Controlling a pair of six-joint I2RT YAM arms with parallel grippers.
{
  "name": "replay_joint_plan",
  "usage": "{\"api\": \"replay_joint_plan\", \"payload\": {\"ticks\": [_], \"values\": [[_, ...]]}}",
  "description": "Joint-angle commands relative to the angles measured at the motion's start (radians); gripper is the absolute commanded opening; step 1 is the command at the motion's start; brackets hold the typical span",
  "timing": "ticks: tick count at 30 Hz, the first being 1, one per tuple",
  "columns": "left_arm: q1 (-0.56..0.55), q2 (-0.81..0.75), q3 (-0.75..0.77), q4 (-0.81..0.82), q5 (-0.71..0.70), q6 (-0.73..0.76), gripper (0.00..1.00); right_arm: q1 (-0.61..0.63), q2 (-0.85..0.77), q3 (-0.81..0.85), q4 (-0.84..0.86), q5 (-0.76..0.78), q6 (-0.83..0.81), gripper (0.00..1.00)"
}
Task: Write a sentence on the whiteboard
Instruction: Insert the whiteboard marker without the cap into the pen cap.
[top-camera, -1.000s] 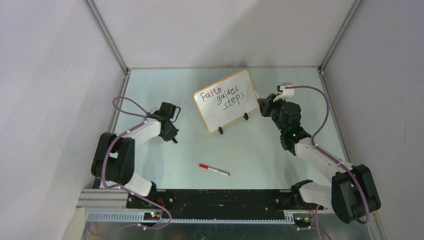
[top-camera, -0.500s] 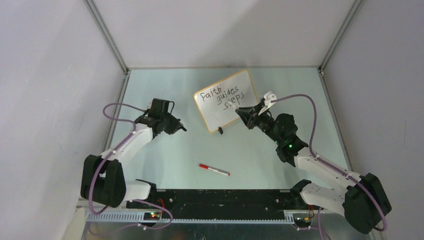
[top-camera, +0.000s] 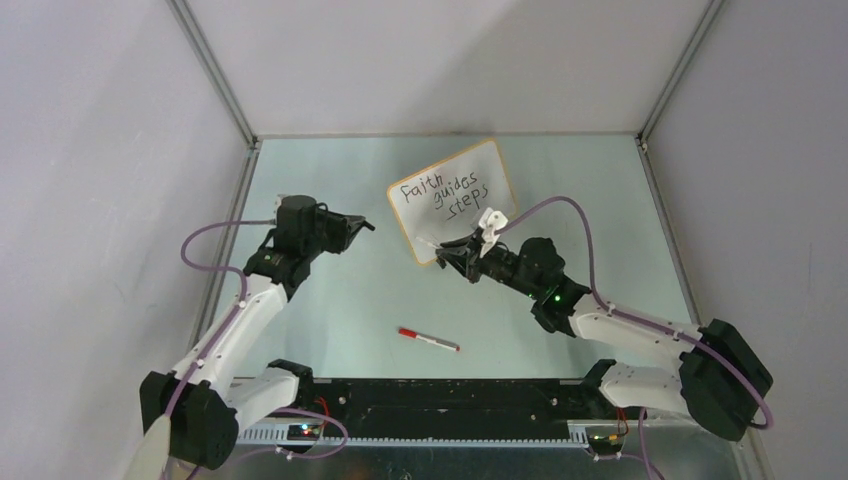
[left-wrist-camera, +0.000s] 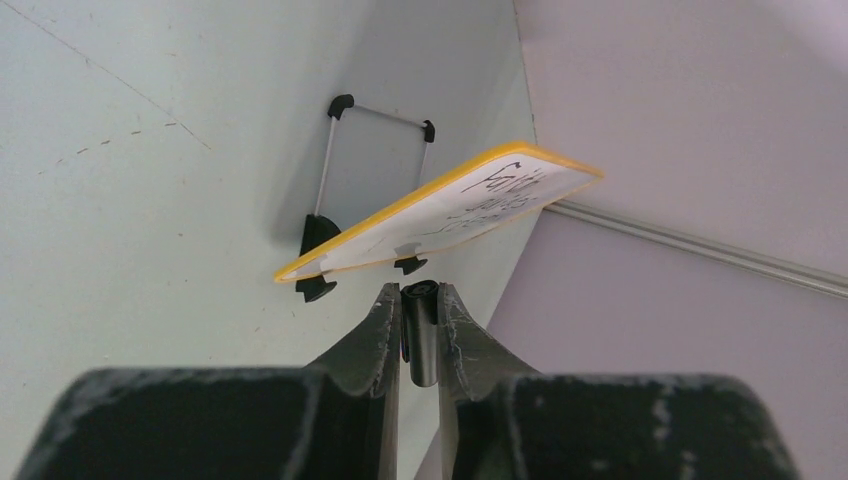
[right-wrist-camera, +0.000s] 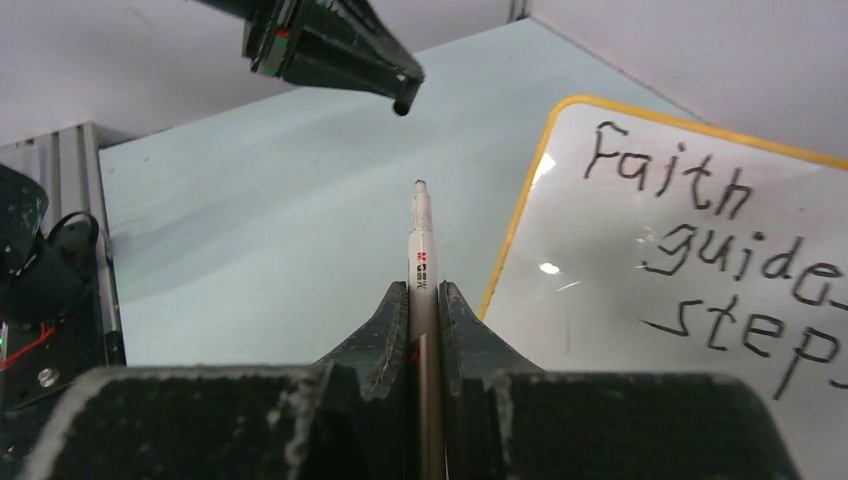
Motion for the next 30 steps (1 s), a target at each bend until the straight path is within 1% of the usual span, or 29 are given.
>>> {"api": "replay_joint_plan", "payload": {"ticks": [1, 7, 9, 14, 16, 30], "values": [[0.005, -0.023, 0.016, 0.002, -0.008, -0.055, 0.00, 0.054, 0.048, 0.068, 0.034, -0.021, -0.065, 0.00], [0.005, -0.041, 0.000, -0.007, -0.020, -0.068, 0.00, 0.109, 0.086, 0.100, 0.029, 0.050, -0.077, 0.00], [0.003, -0.038, -0.011, 0.003, -0.008, -0.083, 0.00, 0.128, 0.127, 0.157, -0.009, 0.109, -0.062, 0.00], [-0.006, -0.034, -0.018, 0.011, -0.007, -0.090, 0.00, 0.161, 0.166, 0.198, -0.033, 0.182, -0.051, 0.00], [-0.009, -0.034, -0.018, 0.009, 0.016, -0.090, 0.00, 0.170, 0.182, 0.216, -0.044, 0.200, -0.046, 0.00], [-0.030, -0.037, -0.030, 0.018, 0.031, -0.094, 0.00, 0.198, 0.244, 0.271, -0.081, 0.281, -0.064, 0.00]]}}
